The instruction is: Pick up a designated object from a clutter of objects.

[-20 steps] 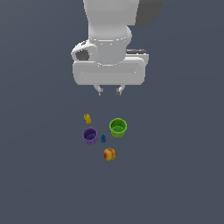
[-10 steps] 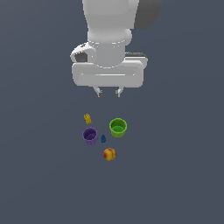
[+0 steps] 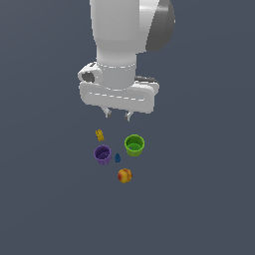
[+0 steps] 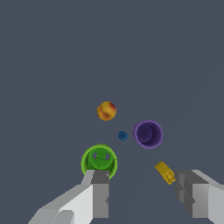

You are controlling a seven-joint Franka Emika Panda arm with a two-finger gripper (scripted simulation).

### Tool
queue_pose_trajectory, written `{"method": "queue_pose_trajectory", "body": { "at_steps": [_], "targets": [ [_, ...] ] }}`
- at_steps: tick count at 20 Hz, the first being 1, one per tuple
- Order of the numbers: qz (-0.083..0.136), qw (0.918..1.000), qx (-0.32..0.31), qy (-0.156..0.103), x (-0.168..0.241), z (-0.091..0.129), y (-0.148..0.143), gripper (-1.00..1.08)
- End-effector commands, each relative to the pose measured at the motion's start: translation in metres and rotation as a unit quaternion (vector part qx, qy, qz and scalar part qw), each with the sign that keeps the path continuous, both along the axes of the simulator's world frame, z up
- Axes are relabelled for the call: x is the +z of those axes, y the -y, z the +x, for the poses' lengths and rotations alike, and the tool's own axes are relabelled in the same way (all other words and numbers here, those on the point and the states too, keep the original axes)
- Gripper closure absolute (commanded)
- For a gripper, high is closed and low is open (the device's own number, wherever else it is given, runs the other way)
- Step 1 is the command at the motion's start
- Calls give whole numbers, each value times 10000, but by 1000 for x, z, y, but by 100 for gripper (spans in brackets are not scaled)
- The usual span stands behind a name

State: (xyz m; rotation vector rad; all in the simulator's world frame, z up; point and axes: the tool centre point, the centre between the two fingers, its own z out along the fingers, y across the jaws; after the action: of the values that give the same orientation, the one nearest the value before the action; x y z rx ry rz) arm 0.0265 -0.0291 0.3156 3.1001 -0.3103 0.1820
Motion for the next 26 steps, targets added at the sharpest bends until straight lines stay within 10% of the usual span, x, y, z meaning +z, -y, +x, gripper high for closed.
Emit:
{"method": "queue_pose_trajectory", "body": {
  "at_steps": [1,13,26],
  "targets": [
    [-47,9996,-265,46,-12,2,7,-20],
    [-249,9857,-1627,367,-72,6,40,-20],
    [-312,9531,-2906,787,-132,-3,68,-20]
  ]
}}
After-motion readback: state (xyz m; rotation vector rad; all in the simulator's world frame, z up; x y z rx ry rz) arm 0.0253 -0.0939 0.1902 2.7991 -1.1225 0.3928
